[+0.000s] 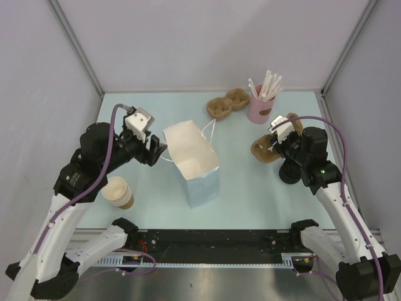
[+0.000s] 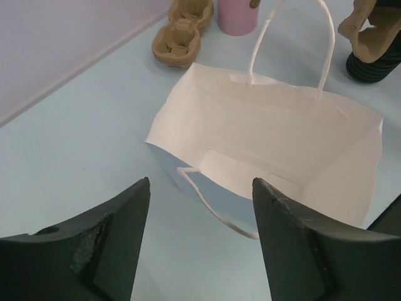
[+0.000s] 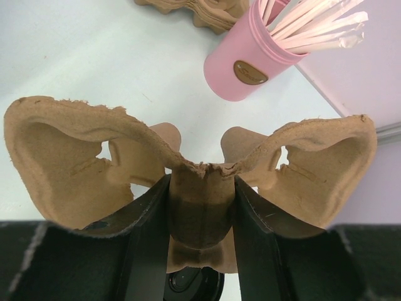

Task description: Pack the takeout coffee

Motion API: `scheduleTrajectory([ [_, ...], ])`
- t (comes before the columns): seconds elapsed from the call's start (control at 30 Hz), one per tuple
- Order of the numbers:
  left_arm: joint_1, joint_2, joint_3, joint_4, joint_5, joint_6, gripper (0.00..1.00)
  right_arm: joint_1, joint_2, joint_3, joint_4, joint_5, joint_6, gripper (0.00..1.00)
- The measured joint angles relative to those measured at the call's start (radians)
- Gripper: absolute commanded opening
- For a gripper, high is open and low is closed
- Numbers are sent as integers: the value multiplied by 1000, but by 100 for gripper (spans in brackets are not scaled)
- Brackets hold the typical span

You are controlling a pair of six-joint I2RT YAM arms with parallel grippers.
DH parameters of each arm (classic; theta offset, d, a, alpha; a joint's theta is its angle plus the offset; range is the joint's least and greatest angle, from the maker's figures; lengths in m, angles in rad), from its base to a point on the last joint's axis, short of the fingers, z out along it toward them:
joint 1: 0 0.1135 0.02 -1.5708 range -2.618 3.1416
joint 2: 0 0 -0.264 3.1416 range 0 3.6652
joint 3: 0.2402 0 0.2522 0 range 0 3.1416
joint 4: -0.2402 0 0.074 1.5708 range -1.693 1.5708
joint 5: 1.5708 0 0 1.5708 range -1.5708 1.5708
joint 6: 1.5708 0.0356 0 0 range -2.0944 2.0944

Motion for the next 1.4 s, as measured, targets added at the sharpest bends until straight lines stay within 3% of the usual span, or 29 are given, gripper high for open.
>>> scheduleTrajectory([
  [0.17, 12, -9, -44, 1, 13, -15, 60, 0, 2, 0, 0, 0, 0, 43],
  [0.47, 16, 0, -56, 31, 2, -15, 7, 0, 2, 0, 0, 0, 0, 43],
  [0.57, 17, 38, -37, 38, 1, 11, 1, 0, 3, 0, 0, 0, 0, 43],
  [0.9, 17, 227, 100, 55, 34, 63, 0, 0, 2, 0, 0, 0, 0, 43],
  [1.17, 17, 226, 243, 59, 122, 63, 0, 0, 3, 0, 0, 0, 0, 43],
  [1.4, 17, 231, 257, 67, 206, 56, 0, 3, 9, 0, 0, 0, 0, 43],
])
